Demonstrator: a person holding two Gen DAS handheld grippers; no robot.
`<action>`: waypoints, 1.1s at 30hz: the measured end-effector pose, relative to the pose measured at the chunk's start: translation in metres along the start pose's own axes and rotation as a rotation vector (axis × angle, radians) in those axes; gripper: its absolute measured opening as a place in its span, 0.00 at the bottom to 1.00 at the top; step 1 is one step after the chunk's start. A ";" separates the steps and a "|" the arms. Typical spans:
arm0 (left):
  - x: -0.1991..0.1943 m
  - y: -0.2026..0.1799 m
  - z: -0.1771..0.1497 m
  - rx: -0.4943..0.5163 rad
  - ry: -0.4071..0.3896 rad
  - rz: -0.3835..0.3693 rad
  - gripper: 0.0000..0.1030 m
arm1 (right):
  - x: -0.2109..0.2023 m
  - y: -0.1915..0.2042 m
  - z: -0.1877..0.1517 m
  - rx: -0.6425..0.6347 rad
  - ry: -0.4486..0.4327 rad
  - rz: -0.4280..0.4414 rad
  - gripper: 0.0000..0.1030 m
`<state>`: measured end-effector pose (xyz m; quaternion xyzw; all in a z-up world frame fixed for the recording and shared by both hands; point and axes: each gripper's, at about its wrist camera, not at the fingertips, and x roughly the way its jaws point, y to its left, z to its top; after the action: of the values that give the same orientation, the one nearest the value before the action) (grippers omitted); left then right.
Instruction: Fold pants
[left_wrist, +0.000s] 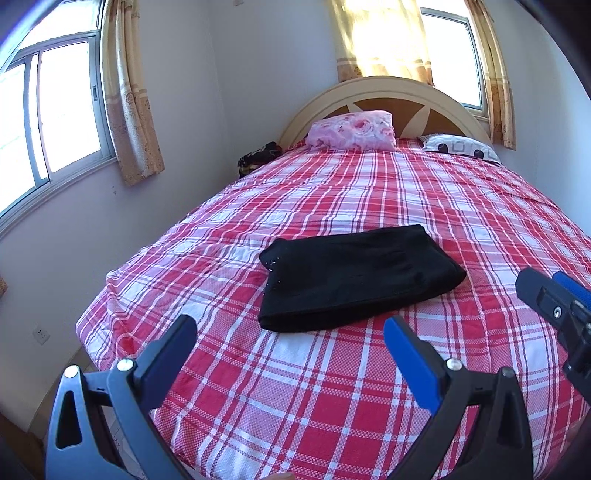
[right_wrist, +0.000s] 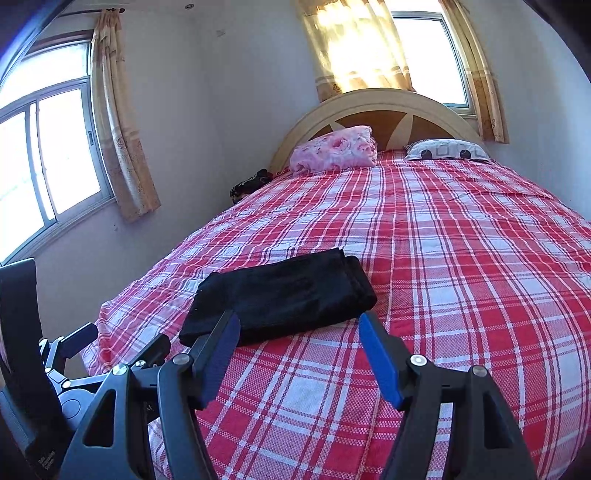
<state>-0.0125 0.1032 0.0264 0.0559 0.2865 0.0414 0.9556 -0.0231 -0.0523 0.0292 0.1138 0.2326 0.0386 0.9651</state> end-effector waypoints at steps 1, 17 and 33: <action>0.000 0.000 0.000 0.000 0.000 0.001 1.00 | 0.000 0.000 0.000 0.000 0.000 0.001 0.67; 0.000 0.000 -0.001 -0.002 0.004 0.002 1.00 | 0.002 0.000 -0.001 0.002 0.005 -0.004 0.67; 0.005 -0.002 -0.003 -0.003 0.016 0.003 1.00 | 0.004 -0.009 -0.004 0.022 0.014 -0.018 0.67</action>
<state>-0.0100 0.1020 0.0207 0.0544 0.2938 0.0436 0.9533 -0.0210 -0.0593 0.0222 0.1221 0.2409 0.0283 0.9624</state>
